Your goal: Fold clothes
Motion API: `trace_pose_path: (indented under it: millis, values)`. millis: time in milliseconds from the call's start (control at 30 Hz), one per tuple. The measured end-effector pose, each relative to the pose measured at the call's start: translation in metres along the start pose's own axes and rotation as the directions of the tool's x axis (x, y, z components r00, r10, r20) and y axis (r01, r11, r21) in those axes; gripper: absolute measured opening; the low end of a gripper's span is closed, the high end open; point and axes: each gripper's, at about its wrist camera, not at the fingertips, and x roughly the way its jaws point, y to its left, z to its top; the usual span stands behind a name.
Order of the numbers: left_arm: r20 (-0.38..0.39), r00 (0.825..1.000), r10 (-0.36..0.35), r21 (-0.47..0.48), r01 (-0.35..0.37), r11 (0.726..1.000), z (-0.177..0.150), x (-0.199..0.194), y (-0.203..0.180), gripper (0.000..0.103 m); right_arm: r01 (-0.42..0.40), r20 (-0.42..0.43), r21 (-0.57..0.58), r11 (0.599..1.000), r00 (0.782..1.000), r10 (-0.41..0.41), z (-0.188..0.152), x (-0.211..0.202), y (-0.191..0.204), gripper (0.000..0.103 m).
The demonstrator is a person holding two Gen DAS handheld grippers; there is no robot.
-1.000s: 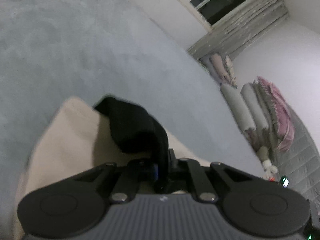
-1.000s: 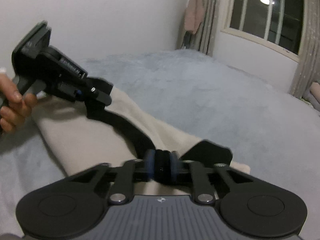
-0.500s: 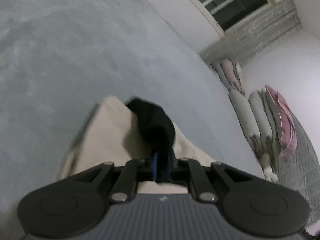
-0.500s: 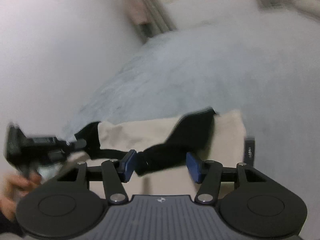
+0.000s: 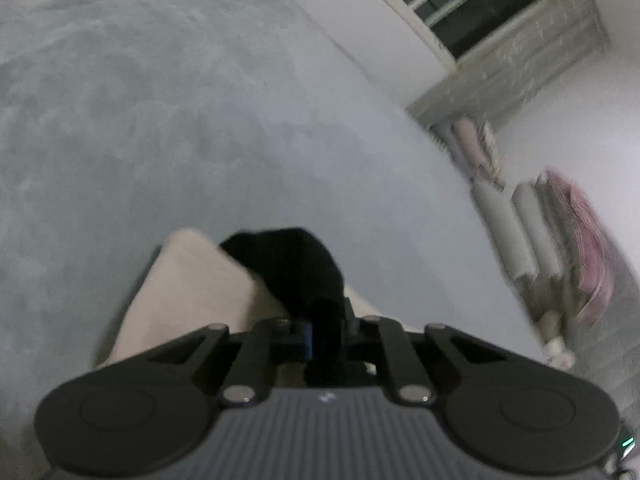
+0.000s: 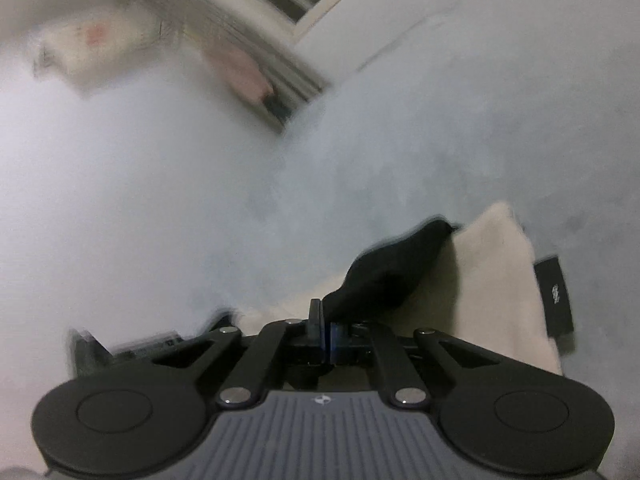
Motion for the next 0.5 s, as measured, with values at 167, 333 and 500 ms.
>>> trace_pose_path:
  millis: [167,333,500]
  values:
    - [-0.007,1.0,-0.027,-0.058,0.027,0.998,0.013,-0.013,-0.008,0.009,-0.095,0.035,0.132,0.987,0.995,0.091,0.017,-0.011,-0.013,0.005]
    - [-0.019,0.999,-0.034,-0.088,0.032,0.996,0.01,-0.024,-0.007,0.009,-0.097,0.027,0.163,0.982,0.995,0.094,0.02,-0.002,-0.02,0.005]
    - [-0.039,0.999,-0.006,-0.074,0.003,0.997,-0.018,-0.034,0.009,0.009,-0.102,-0.049,0.151,0.983,0.993,0.111,0.02,0.002,-0.017,0.005]
